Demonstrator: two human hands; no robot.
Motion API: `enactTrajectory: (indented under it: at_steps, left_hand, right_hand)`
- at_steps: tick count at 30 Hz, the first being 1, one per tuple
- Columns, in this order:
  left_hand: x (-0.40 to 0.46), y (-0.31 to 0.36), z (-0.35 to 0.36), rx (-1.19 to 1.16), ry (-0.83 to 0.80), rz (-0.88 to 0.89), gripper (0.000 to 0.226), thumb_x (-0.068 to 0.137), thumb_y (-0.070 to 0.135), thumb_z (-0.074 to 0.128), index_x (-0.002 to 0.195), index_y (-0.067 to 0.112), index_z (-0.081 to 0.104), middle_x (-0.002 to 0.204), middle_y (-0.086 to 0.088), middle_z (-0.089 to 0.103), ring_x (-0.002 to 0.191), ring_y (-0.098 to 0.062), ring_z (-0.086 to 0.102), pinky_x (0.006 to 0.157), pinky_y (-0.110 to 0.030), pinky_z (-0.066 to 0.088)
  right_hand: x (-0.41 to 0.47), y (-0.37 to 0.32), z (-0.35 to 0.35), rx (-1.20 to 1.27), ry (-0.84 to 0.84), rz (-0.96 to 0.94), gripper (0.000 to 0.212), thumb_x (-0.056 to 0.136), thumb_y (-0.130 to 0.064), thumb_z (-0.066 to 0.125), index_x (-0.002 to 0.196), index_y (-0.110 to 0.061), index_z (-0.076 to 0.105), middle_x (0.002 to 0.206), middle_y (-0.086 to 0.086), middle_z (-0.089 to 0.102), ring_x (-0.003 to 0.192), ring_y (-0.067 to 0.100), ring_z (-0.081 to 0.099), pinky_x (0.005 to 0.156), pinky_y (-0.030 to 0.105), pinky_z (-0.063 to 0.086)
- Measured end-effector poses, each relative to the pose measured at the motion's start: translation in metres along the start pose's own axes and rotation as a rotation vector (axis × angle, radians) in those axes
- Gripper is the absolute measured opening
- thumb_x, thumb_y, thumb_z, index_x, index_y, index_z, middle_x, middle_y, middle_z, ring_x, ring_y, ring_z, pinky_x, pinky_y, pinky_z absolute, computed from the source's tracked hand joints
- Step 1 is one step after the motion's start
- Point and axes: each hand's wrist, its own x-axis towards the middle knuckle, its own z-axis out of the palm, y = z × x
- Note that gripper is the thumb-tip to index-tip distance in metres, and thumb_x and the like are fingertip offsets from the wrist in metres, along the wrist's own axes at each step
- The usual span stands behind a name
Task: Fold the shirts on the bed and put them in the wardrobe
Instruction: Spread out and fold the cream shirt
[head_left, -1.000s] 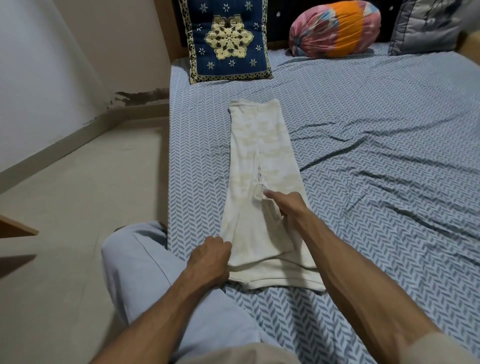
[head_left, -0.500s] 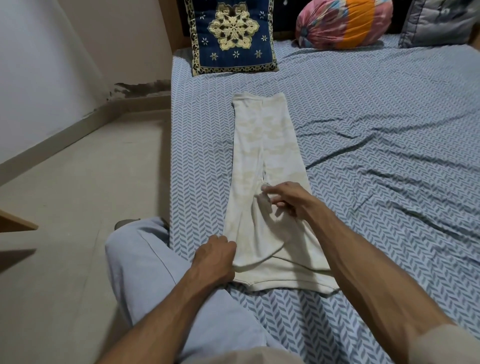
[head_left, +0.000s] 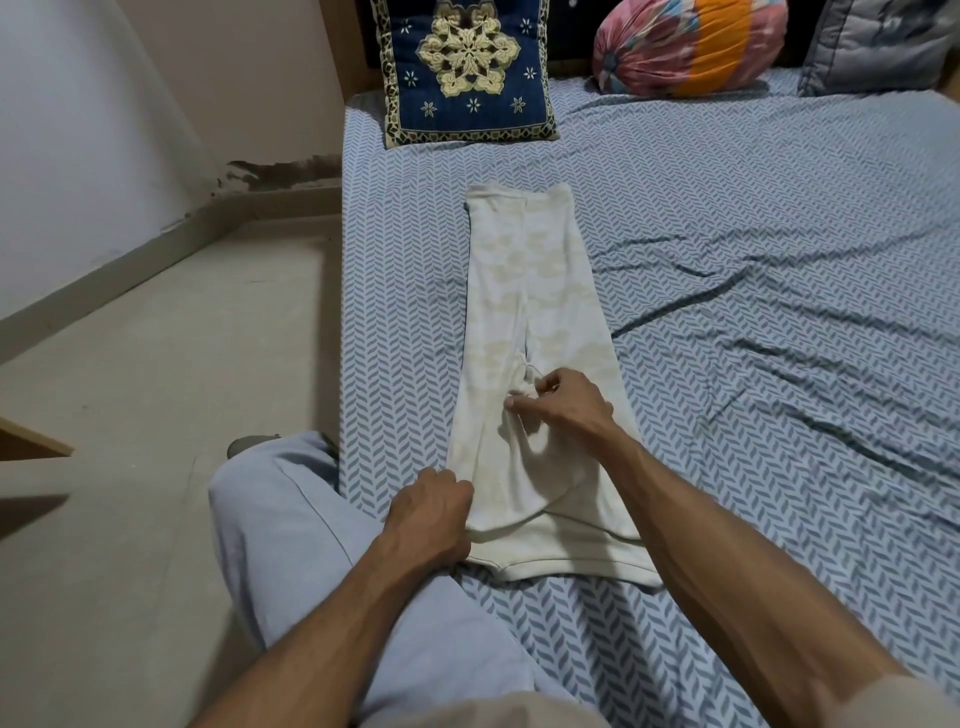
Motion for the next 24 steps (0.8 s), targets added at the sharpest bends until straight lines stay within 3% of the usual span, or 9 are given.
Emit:
enactTrajectory:
  at_steps: [3,5,7,8,11,13,16,20,24]
  left_hand:
    - [-0.001,0.0,0.0,-0.007,0.001,-0.002,0.03,0.082,0.011,0.058,0.112,0.01,0.056,0.115,-0.011,0.054,0.111,-0.031,0.05,0.077,-0.037,0.042]
    - [-0.002,0.0,0.0,-0.009,-0.002,-0.006,0.03,0.083,0.011,0.058,0.113,0.01,0.055,0.116,-0.011,0.053,0.112,-0.032,0.05,0.079,-0.038,0.043]
    - [-0.001,0.0,0.0,-0.013,-0.008,-0.013,0.032,0.083,0.011,0.058,0.115,0.011,0.055,0.118,-0.011,0.053,0.114,-0.032,0.049,0.082,-0.04,0.046]
    - [-0.001,0.0,0.0,-0.014,-0.011,-0.015,0.033,0.083,0.011,0.058,0.115,0.011,0.055,0.119,-0.011,0.053,0.115,-0.031,0.049,0.084,-0.04,0.047]
    - [-0.001,0.0,0.001,-0.009,-0.017,-0.017,0.032,0.083,0.011,0.059,0.115,0.012,0.055,0.119,-0.011,0.052,0.116,-0.031,0.048,0.085,-0.04,0.047]
    - [-0.001,-0.001,0.001,-0.01,-0.013,-0.016,0.032,0.083,0.011,0.059,0.115,0.012,0.055,0.119,-0.011,0.052,0.116,-0.031,0.048,0.085,-0.04,0.047]
    - [-0.001,-0.001,0.002,-0.002,-0.014,-0.011,0.031,0.084,0.011,0.058,0.115,0.011,0.055,0.119,-0.011,0.052,0.116,-0.032,0.048,0.084,-0.04,0.047]
    - [-0.001,-0.001,0.002,-0.014,-0.023,-0.008,0.031,0.083,0.012,0.057,0.114,0.011,0.055,0.119,-0.012,0.052,0.115,-0.032,0.049,0.084,-0.041,0.047]
    - [-0.002,0.0,0.001,-0.01,-0.026,-0.002,0.031,0.084,0.014,0.058,0.114,0.011,0.054,0.12,-0.012,0.052,0.116,-0.031,0.049,0.083,-0.038,0.046]
  right_hand:
    - [0.002,-0.003,0.0,0.006,-0.062,0.051,0.038,0.068,-0.052,0.072,0.069,-0.014,0.068,0.061,-0.009,0.068,0.071,0.016,0.065,0.076,0.038,0.045]
    - [0.004,-0.004,0.0,0.166,-0.037,0.009,0.028,0.071,-0.04,0.069,0.061,-0.014,0.061,0.053,-0.008,0.057,0.062,0.017,0.058,0.061,0.034,0.04]
    - [0.005,-0.003,-0.001,0.306,0.016,0.007,0.011,0.073,-0.028,0.067,0.069,-0.018,0.068,0.061,-0.009,0.062,0.063,0.015,0.058,0.056,0.029,0.039]
    - [0.006,-0.001,-0.001,0.335,0.026,0.019,0.013,0.072,-0.024,0.064,0.08,-0.024,0.075,0.072,-0.011,0.069,0.07,0.013,0.062,0.059,0.027,0.042]
    - [0.009,0.012,0.005,0.32,0.013,0.03,0.042,0.072,-0.021,0.057,0.106,-0.037,0.076,0.103,-0.006,0.075,0.092,0.019,0.068,0.067,0.029,0.05]
    - [0.006,0.019,0.008,0.275,0.047,0.04,0.049,0.077,-0.022,0.059,0.124,-0.032,0.068,0.118,0.001,0.072,0.105,0.026,0.067,0.082,0.036,0.056]
    - [0.0,0.023,0.008,0.126,0.101,0.046,0.062,0.086,-0.042,0.065,0.142,-0.021,0.046,0.137,0.009,0.06,0.12,0.033,0.059,0.097,0.039,0.049]
    - [-0.023,0.03,-0.004,-0.035,0.022,0.056,0.102,0.069,-0.065,0.077,0.145,-0.019,0.029,0.137,0.011,0.056,0.119,0.034,0.059,0.089,0.039,0.049]
    - [-0.044,0.047,-0.022,-0.138,-0.156,0.044,0.091,0.065,-0.048,0.086,0.131,-0.021,0.03,0.111,0.009,0.06,0.092,0.026,0.063,0.078,0.042,0.057]
